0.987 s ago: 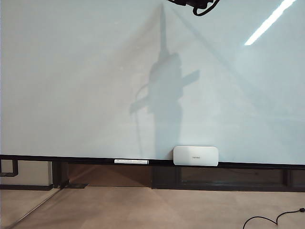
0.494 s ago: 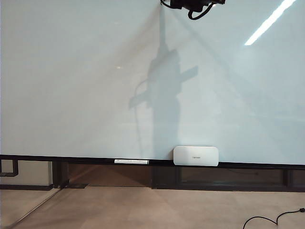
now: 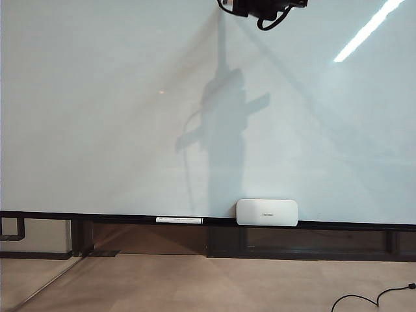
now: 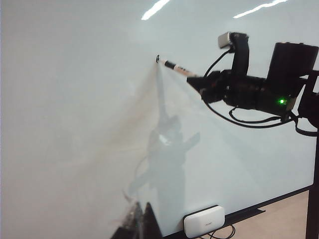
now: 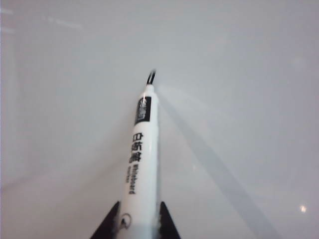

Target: Reach to the right to find the marker pen, pick it up, and write the number 14 on the whiteboard.

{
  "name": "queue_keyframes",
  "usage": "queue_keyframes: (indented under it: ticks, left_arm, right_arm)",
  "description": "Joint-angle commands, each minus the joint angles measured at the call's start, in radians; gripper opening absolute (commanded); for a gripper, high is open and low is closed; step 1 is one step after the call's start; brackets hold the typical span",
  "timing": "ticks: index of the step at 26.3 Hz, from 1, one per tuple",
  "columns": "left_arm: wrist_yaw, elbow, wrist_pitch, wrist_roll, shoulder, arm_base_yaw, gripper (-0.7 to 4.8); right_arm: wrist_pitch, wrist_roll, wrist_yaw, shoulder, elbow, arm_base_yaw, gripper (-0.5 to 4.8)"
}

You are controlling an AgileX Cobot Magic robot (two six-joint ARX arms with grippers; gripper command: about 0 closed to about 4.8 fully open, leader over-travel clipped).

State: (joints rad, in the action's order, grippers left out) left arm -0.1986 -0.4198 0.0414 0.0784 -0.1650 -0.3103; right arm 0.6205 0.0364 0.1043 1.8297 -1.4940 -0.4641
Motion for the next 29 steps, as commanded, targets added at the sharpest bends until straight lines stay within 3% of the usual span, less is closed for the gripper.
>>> queue_keyframes:
  ticks: [1,9,22,29]
  left_arm:
    - [-0.004,-0.004,0.013,0.004,0.001,0.0,-0.06]
    - [-0.004,-0.004,0.018,0.003,0.01,0.0,-0.06]
    - [-0.003,-0.004,0.019,0.004,0.016,0.0,-0.06]
    - [-0.004,-0.004,0.007,0.003,0.016,0.0,-0.06]
  right_arm:
    - [-0.111,0.001,0.011,0.0,-0.005,0.001,-0.02]
    - [-0.291,-0.028,0.054,0.031,-0.003,0.001,-0.02]
    - [-0.378,-0.062,0.051,0.077,-0.003,0.0,-0.02]
    - [-0.384,-0.007,0.059,-0.064,0.025,-0.055,-0.01]
